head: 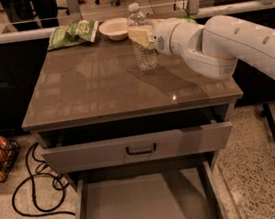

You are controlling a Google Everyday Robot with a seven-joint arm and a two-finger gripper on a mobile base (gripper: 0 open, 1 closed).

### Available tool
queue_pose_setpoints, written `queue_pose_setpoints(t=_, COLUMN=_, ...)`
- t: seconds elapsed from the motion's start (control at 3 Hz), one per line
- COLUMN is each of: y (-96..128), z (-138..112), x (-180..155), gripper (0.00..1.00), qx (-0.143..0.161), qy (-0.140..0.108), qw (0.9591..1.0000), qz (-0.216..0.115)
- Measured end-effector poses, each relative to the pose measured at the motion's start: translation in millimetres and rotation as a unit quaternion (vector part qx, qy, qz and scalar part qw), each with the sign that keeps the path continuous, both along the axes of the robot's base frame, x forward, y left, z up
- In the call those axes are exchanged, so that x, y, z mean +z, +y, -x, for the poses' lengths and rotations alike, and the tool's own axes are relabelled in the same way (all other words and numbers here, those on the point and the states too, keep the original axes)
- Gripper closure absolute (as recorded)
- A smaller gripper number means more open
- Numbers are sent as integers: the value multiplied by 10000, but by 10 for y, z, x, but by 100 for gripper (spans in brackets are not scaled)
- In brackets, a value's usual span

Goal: Pick water bottle from middle drawer and place on counter

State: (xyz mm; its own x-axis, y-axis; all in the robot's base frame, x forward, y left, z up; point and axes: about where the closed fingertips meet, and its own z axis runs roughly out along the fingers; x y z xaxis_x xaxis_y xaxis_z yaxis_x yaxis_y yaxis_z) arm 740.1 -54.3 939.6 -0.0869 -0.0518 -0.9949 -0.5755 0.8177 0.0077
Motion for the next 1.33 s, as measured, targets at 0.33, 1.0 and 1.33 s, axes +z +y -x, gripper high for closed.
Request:
queue_pose_setpoints(t=0.33, y=-137, z=5, x=-29, gripper=100, qx=-209, qy=105, qw=9995, qz=-224)
queue_pose_setpoints(t=1.0, y=-459, z=78, x=-187, gripper=100, qx=-637, qy=216, qw=9953, qz=-694)
queue_pose_setpoints(t=1.33, y=-459, z=78, x=-171, gripper=83, qx=-636, qy=216, qw=9953, qz=-694)
